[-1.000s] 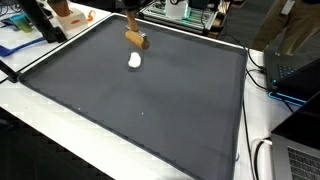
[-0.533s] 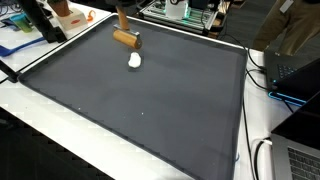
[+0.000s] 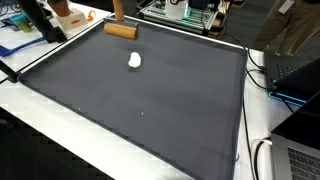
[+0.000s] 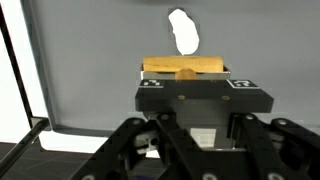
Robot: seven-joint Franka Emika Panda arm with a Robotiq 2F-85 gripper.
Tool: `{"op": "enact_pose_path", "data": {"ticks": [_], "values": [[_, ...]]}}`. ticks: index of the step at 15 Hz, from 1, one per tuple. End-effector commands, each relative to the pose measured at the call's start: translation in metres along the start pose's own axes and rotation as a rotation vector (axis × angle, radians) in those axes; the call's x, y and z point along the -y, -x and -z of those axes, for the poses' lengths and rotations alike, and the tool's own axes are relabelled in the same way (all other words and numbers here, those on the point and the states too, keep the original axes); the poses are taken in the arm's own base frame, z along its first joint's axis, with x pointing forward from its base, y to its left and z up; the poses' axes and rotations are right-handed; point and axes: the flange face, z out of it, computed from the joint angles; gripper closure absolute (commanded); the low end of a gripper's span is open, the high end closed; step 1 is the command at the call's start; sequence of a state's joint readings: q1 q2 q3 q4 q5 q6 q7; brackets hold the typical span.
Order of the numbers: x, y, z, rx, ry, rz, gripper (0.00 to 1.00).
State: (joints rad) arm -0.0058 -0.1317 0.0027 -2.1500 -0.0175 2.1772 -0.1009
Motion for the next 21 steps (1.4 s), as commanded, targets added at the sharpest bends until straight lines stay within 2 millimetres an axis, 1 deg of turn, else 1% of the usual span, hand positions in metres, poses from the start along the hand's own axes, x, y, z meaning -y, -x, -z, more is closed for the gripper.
{"op": "enact_pose_path", "data": {"ticks": [1, 2, 3, 6, 13, 16, 17, 18, 20, 21], "values": [[0.001, 0.0, 0.0, 0.002, 0.0, 0.004, 0.78], [0.005, 0.002, -0.005, 0.008, -0.011, 0.016, 0.78], [0.01, 0.003, -0.016, 0.012, -0.008, 0.015, 0.78], [0.02, 0.003, -0.036, 0.013, -0.01, 0.02, 0.78], [0.028, 0.007, -0.083, 0.055, 0.0, 0.031, 0.78], [0.03, 0.006, -0.099, 0.045, 0.008, 0.022, 0.78], [0.029, 0.007, -0.1, 0.057, 0.017, 0.027, 0.78], [0.027, 0.004, -0.098, 0.066, -0.008, 0.032, 0.53], [0.027, 0.005, -0.104, 0.075, -0.004, 0.03, 0.53], [0.027, 0.005, -0.104, 0.076, -0.004, 0.028, 0.78]]}}
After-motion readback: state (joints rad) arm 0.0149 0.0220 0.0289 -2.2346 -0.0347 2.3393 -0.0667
